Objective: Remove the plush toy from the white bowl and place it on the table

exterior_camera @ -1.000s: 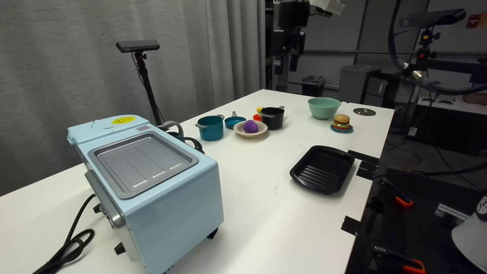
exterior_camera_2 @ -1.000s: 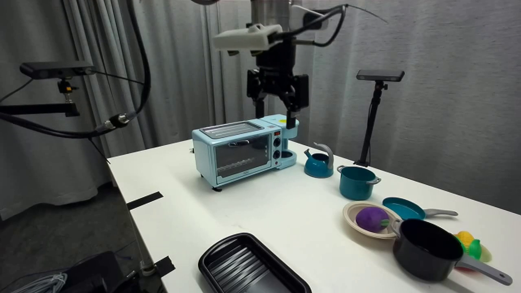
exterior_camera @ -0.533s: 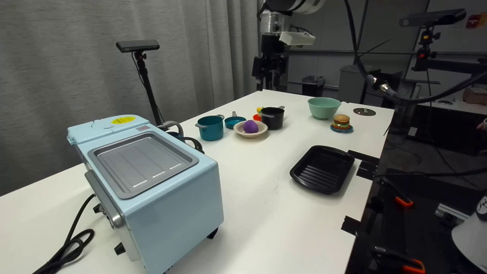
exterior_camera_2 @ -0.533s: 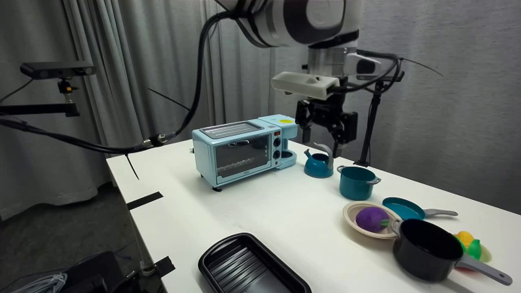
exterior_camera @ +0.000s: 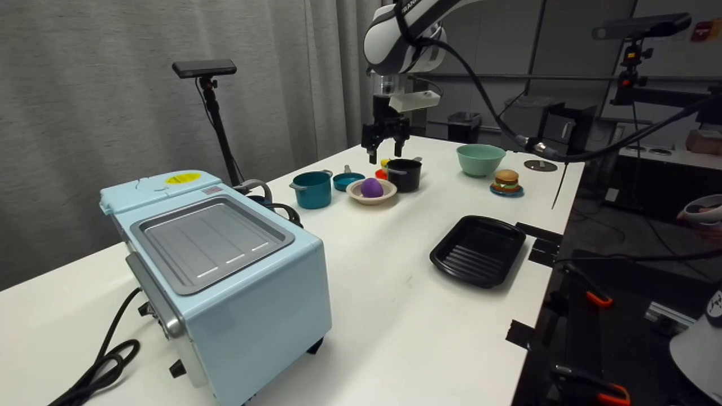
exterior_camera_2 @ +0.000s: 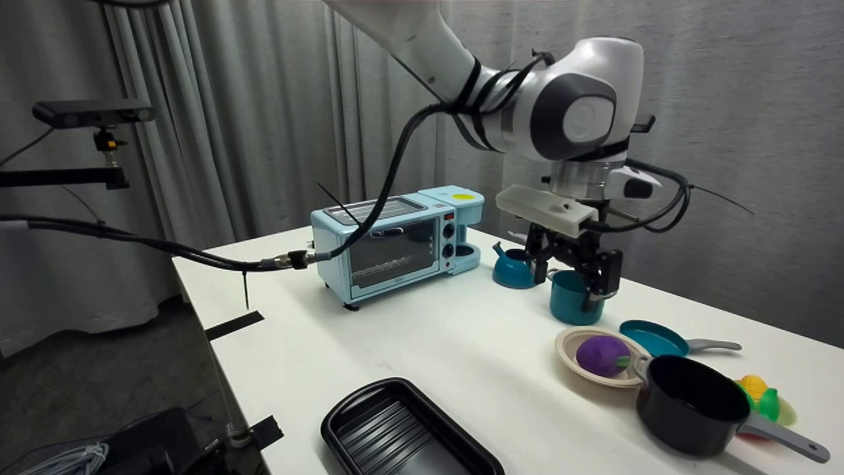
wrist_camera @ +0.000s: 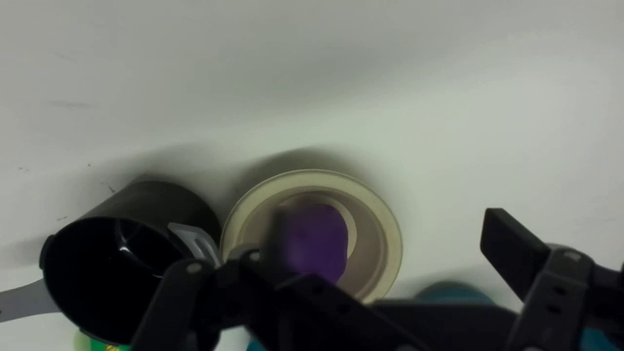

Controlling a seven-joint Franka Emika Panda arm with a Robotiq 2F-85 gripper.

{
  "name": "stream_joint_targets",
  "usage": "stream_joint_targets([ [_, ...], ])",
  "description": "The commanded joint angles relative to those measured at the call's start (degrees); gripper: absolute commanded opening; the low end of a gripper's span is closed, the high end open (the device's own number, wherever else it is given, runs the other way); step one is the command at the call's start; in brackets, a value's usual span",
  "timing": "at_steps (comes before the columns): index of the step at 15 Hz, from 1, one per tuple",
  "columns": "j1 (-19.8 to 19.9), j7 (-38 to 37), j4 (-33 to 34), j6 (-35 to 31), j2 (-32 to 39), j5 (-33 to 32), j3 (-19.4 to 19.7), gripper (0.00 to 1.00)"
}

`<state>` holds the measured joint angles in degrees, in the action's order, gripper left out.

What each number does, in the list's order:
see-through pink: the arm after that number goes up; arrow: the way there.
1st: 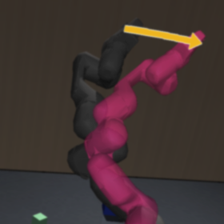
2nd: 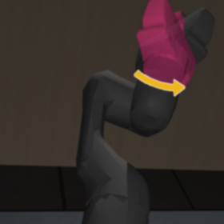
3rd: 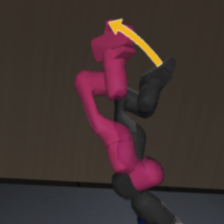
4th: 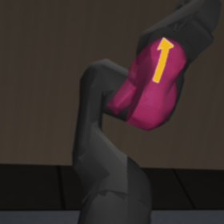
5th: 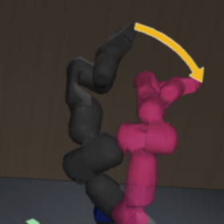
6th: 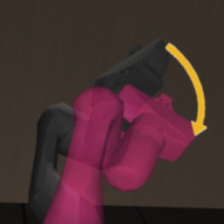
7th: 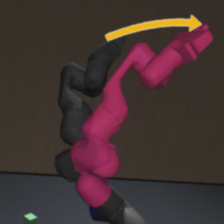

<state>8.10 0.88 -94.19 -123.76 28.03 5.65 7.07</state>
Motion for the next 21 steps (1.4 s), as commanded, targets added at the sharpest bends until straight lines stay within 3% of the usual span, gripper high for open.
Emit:
stream_joint_targets([
  [1,1.36,-2.26,10.46,1.37,9.01,0.33,-0.55,1.0],
  [15,3.6,-8.35,35.92,6.66,30.46,-1.08,0.28,0.98],
  [16,3.98,-8.42,37.2,7.45,31.33,-1.21,0.37,0.95],
  [18,4.73,-8.42,39.66,9.04,32.76,-1.26,0.35,0.71],
  [19,4.94,-8.48,40.95,9.82,33.38,-1.2,0.24,0.68],
  [21,5.37,-8.51,43.31,11.44,34.38,-1.13,0.09,0.52],
])
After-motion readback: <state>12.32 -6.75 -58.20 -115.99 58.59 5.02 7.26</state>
